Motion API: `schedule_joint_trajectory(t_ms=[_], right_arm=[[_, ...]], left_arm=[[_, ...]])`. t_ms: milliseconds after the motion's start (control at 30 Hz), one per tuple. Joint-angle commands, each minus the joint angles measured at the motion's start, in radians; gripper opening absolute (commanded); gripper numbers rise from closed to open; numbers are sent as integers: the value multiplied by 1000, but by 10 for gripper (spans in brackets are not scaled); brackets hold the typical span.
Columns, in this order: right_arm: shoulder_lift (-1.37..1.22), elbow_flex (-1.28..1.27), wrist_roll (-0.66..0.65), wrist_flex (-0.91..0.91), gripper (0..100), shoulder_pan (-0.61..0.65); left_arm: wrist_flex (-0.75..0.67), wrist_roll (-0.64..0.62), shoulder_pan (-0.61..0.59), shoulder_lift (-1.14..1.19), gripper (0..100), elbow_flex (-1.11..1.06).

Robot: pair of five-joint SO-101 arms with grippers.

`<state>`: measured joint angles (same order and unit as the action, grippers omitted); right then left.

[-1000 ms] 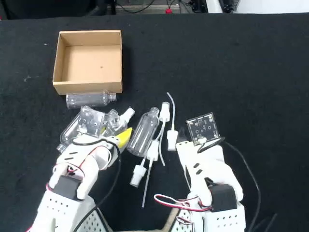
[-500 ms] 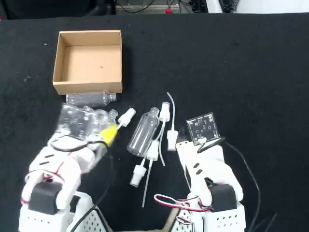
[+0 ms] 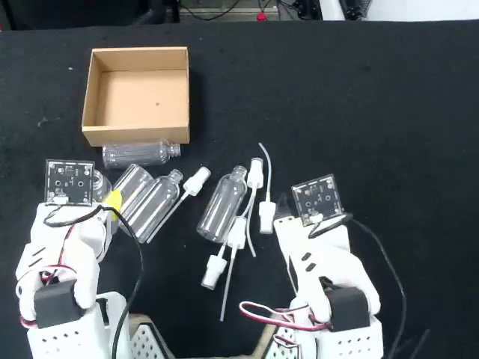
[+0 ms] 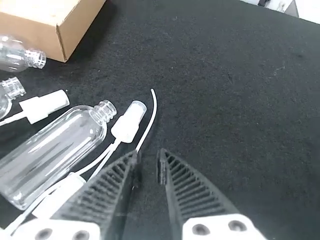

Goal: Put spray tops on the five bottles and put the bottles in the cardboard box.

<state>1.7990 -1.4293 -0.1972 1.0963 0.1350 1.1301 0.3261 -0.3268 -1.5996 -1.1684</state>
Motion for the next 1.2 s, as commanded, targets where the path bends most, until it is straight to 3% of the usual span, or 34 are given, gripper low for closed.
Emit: schedule_joint_trajectory(t_ms=[0,167,433,567,767,933,1167], right_arm=[[-24,122,12,-26,64,25],[-329,255,57,-35,64,172],[-786,292,218,-186,64,416],[-940,328,253,-219,64,388],[-1084,384,299,-226,64,207],[-1213,414,307,-224,123,192],[-1362,475,307,-245,123,144]], left_arm=[[-43,-92,-10,-6,216,15],[-89,-196,-8,-5,216,5],[-87,-199,-8,-6,216,1],[-94,-201,-8,-6,216,-30],[-95,-203,-8,-6,216,-30],[-95,-226,-8,-6,216,-28],[-91,-224,-8,-8,216,-28]])
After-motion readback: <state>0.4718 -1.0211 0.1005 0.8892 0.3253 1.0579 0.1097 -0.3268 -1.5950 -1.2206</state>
